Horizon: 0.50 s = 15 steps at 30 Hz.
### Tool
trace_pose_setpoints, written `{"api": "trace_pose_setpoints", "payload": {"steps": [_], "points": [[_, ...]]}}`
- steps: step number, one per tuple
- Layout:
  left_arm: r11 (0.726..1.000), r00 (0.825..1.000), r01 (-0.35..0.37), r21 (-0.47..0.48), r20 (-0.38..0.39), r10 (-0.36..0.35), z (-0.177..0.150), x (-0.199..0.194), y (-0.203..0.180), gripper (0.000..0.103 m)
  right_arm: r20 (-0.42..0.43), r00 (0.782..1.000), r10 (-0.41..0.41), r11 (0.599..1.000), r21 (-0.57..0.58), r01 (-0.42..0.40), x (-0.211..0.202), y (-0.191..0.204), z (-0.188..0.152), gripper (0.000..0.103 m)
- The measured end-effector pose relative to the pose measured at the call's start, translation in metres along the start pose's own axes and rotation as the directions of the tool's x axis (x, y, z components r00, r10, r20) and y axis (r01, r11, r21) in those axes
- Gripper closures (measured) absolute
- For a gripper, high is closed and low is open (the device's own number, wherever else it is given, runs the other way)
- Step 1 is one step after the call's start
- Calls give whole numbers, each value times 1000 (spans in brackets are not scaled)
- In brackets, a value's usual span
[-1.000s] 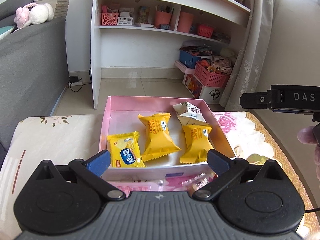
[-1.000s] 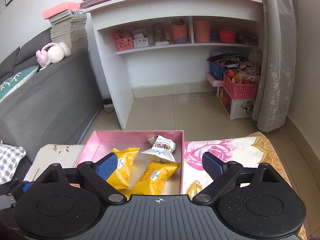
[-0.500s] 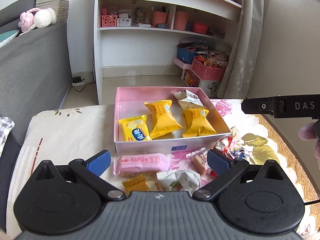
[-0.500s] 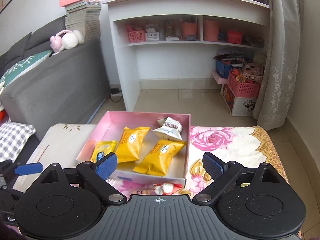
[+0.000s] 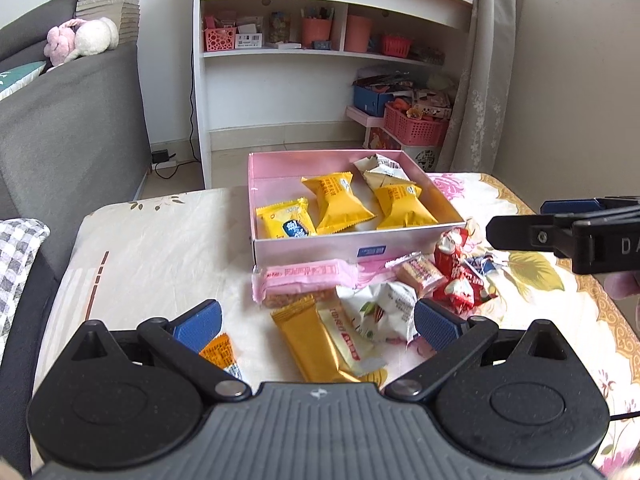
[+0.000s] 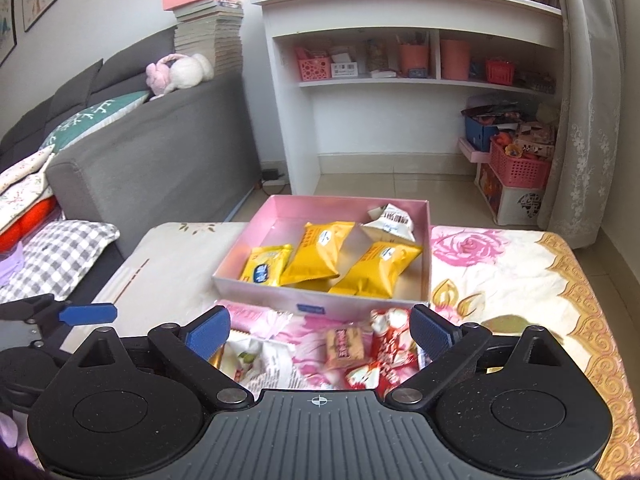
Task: Organize snacks
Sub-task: 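Move both tools back toward the snack pile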
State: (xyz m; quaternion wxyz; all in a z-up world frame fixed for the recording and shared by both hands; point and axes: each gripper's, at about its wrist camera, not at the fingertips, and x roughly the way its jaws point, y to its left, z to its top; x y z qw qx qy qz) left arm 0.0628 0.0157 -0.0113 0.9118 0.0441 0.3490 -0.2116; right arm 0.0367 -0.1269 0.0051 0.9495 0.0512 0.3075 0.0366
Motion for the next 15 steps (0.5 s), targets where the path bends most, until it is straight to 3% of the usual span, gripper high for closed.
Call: {"api": "trace_pose_setpoints", "payload": {"steps": [15], "points": [[996,1000,-18,82,4,18,-29,-4,18,0,8,1000,-9,994,-105,9,3,5,-58,5]]}}
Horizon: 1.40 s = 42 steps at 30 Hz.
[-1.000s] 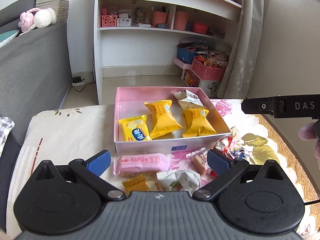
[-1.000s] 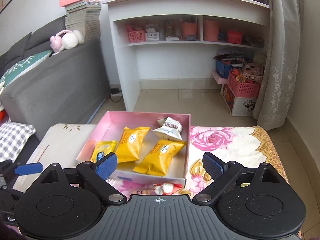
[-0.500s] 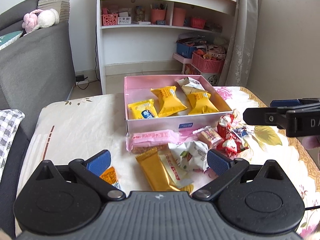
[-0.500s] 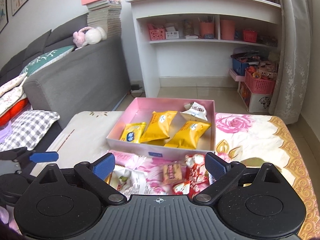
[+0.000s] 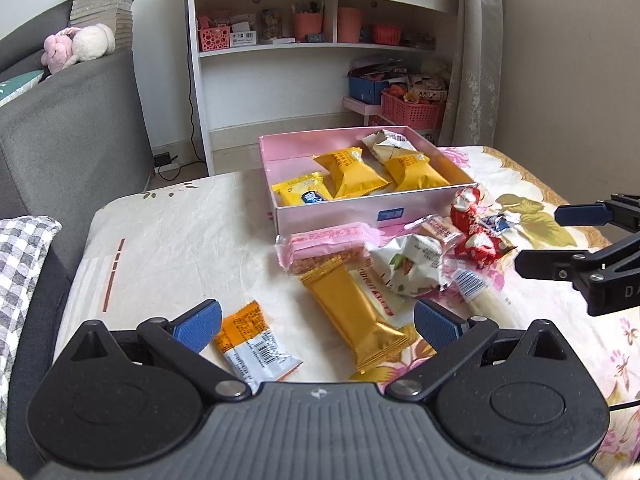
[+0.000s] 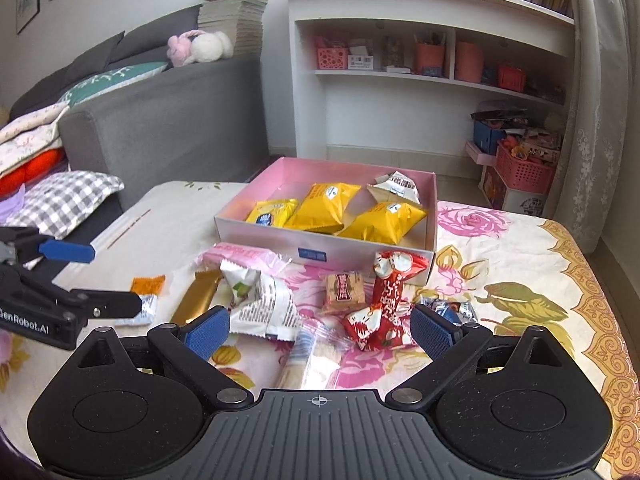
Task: Organize snacks
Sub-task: 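Move both tools back toward the snack pile, then grasp orange-and-white packet with left tool while right tool grasps clear-wrapped bread roll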
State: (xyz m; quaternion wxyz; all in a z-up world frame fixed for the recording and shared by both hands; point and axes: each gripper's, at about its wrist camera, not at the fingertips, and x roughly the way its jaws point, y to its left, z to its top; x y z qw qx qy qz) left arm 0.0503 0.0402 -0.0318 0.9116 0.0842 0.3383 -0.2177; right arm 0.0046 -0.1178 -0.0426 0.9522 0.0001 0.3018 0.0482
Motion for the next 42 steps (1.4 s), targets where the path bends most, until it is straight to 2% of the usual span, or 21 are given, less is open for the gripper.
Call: {"api": "trace_pose_setpoints", "payload": {"steps": [6,9,14,19,24,26,35,42], "points": [[997,998,-54,51,17,53,-15,4,14,0,-24,999,-21,998,-54,20,5,6,-19,4],[996,996,-87,23,0,87,-19,10,22,0,-46,999,-20,996,-87,16,9,11,-29,4],[994,994,-104,-11,-31,104,-26,24,32,0,-83,997,-7,989,-149,-5,17,25,-41,4],[986,991,-116,-120,-79,107,-29,36,43,1,-119,993,14,988,-149,-32,27,33,-46,4],[976,984,-138,-168,-132,116,-30,50,44,6,-152,988,5,988,-153,-29,39,36,-52,4],[972,979,-151,-178,-166,122,-31,56,43,9,-166,986,3,988,-154,-29,43,36,-54,4],[975,979,-163,-153,-145,141,-34,56,39,8,-187,982,5,989,-141,-32,52,36,-58,2],[979,982,-150,-141,-137,130,-30,55,36,24,-200,980,10,994,-106,-31,55,33,-56,2]]}}
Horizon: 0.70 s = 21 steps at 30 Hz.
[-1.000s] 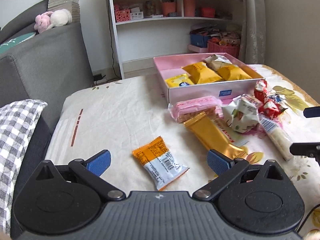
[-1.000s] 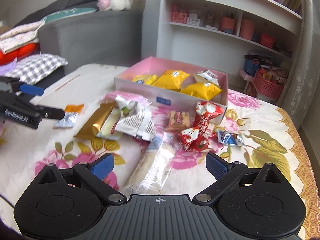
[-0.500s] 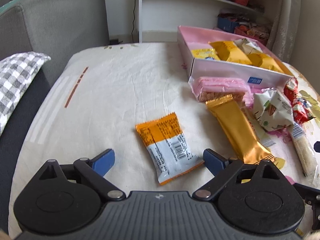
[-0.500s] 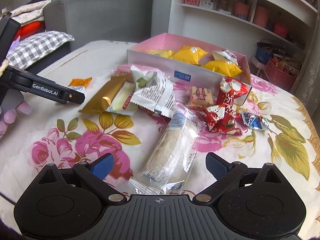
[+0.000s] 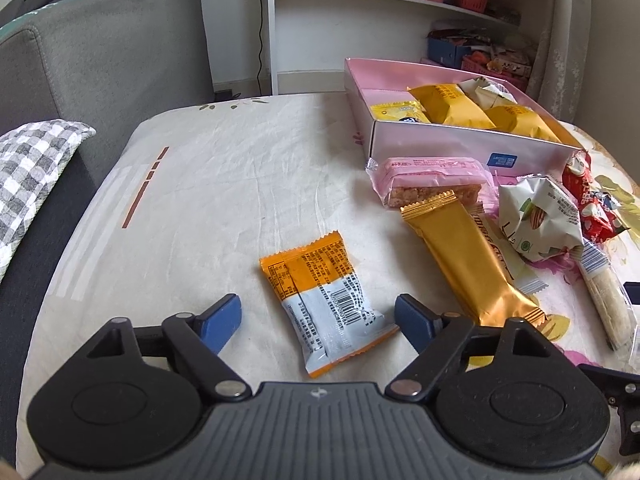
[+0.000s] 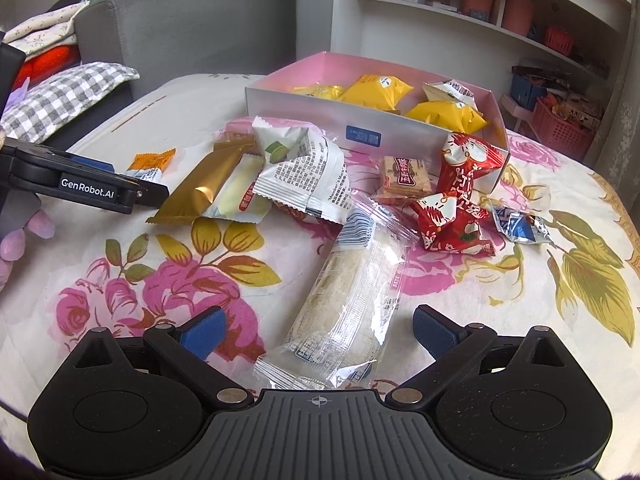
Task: Organize snacks
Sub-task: 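Grasp orange-and-white packet with left tool while right tool grasps clear-wrapped bread roll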
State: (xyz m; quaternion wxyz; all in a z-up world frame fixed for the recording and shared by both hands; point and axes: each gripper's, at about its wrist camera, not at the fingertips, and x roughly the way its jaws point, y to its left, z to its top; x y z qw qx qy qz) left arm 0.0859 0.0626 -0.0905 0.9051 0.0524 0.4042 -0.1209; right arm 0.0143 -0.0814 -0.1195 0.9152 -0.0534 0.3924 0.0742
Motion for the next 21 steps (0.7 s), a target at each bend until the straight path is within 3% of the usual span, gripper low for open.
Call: {"api": "trace_pose_setpoints", "payload": {"steps": [12,21], "points": [[999,1000,22,27,3,-22,3,-3,-6,57,-7,999,-31,999,18,31,1,-3,3,4],[999,1000,22,31,-6,-22,4,-4,-7,59,-9,1000,-9,1000,29,9,-1,-2,5,20]]}}
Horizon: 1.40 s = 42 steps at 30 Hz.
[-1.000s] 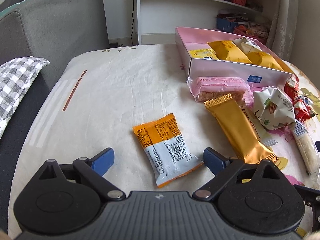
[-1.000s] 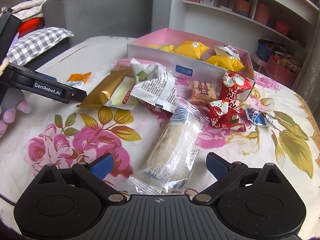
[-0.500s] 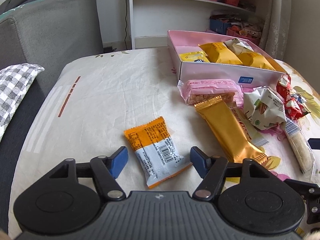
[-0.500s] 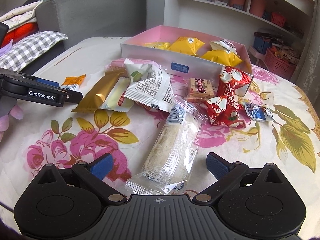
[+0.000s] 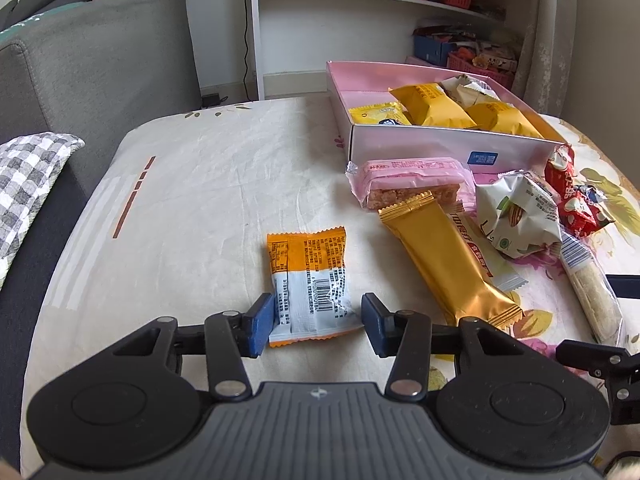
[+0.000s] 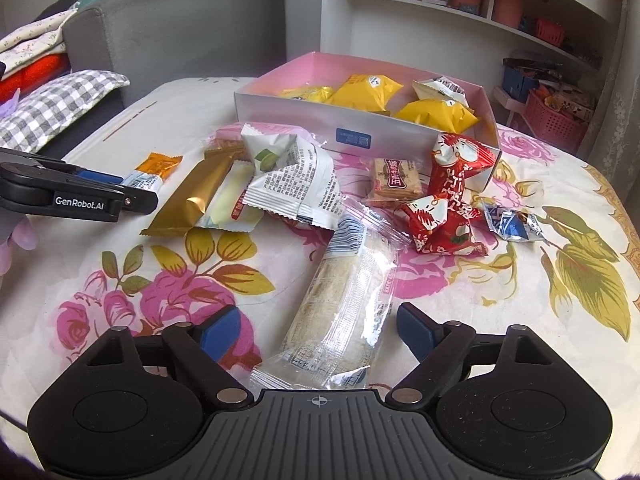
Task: Organize snacks
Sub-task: 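Grasp orange-and-white packet with left tool while right tool grasps clear-wrapped bread roll, then lift both packets and carry them over the pink box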
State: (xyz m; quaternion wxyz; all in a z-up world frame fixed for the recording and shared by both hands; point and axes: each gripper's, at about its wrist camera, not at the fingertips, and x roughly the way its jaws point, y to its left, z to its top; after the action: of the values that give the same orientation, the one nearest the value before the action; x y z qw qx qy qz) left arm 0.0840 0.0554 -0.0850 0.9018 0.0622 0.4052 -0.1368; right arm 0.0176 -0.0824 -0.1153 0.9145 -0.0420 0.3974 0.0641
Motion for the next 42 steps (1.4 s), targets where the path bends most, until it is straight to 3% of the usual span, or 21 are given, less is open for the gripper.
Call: {"api": "trace_pose_setpoints", "payload": {"steps": [5,7,13,42], "points": [[1000,1000,-2,3,-1,2,0,0,-1,60,7,1000,4,1000,-9,-4,-3,2,2,40],[1000,1000,-3,1,-3,3,0,0,-2,61,10,1000,-2,1000,-8,2,-3,1,3,53],[1000,1000,-1,6,-5,1,0,-2,-4,62,1,1000,3,1000,-7,-3,-6,-1,6,65],[999,996,44,3,84,-44,20,-37,-6,63,100,995,26,997,70,-33,-52,-14,30,69]]}}
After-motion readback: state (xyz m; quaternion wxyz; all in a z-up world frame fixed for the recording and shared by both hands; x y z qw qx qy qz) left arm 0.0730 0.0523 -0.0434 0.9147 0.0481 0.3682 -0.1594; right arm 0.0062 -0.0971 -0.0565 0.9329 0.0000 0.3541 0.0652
